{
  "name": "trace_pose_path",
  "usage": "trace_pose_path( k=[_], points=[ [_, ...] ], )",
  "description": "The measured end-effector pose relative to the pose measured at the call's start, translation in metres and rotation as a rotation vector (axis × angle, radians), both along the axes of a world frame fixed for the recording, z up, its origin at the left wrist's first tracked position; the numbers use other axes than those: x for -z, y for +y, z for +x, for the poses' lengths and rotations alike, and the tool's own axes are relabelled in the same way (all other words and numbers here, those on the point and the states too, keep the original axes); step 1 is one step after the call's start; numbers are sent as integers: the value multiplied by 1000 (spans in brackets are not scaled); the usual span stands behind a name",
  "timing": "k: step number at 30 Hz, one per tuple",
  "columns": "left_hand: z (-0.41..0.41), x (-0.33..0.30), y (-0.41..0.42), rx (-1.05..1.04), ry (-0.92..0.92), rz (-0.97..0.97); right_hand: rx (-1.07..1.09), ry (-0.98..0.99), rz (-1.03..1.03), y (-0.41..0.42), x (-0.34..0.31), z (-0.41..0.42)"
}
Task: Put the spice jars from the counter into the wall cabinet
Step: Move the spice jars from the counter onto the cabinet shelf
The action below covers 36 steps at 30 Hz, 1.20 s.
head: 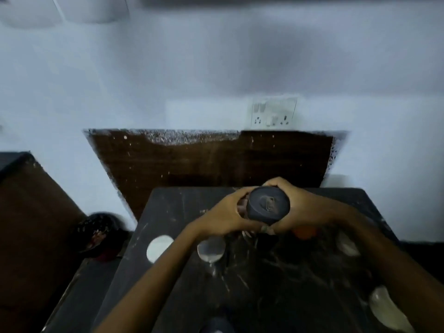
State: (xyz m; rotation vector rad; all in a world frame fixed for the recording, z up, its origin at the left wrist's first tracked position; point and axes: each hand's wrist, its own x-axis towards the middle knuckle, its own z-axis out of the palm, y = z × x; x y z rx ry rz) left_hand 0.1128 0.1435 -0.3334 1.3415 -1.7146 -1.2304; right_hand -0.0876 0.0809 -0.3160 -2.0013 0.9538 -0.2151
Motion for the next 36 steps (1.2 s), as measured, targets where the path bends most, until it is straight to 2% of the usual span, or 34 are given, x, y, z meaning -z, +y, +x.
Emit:
trace_pose_path(
  k=[2,9,15,17,20,22,25,27,32,36],
  points=[
    [4,-38,-12,-25,107,-88,-31,-103,-49,-11,-46,0],
    [-8,-157,-36,-133,274,-379,39,-385,-268,-29,-170,-4],
    [-17,-224,-43,-206,361,-528,238,-633,-496,-19,-209,2],
    [-18,-239,-45,-216,396,-531,289,-736,-493,-14,-207,5],
    [-18,-252,-48,-205,458,-502,325,-948,-253,-5,-193,11],
    [-21,-257,-50,-172,518,-462,297,-1111,68,-3,-182,17],
    [-29,-260,-51,-105,615,-411,130,-1214,527,4,-178,24],
    [-33,-261,-52,-66,615,-395,7,-1248,689,7,-179,28],
    [-30,-263,-56,-61,569,-431,-62,-1334,796,12,-185,34],
    [-29,-264,-55,-90,483,-465,8,-1451,713,13,-187,38]
  ],
)
